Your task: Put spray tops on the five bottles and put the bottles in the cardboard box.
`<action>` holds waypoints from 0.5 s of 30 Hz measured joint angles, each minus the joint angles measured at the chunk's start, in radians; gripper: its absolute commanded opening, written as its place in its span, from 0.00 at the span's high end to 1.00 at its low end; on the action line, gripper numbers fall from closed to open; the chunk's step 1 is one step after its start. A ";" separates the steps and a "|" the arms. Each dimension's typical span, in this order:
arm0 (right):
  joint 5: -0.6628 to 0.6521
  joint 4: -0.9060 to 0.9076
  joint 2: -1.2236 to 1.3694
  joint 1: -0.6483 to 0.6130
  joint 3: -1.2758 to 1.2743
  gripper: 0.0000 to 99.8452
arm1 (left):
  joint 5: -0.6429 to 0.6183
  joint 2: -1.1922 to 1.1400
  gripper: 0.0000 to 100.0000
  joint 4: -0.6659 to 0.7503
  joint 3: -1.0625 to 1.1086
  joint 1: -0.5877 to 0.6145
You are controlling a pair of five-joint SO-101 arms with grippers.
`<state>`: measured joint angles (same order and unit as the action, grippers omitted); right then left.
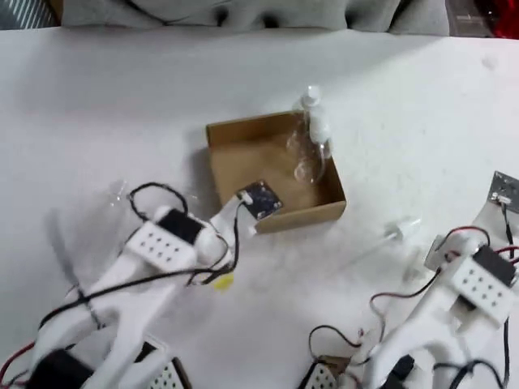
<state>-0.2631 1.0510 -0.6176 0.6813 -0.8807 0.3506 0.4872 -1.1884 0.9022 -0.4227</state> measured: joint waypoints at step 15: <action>0.083 -0.189 0.440 -0.138 0.057 0.90 | -0.006 0.496 0.94 -0.163 0.000 0.130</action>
<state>-0.1803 0.8623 -0.1772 0.5432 -0.8239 0.3445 0.9828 -1.3510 0.9022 -0.2923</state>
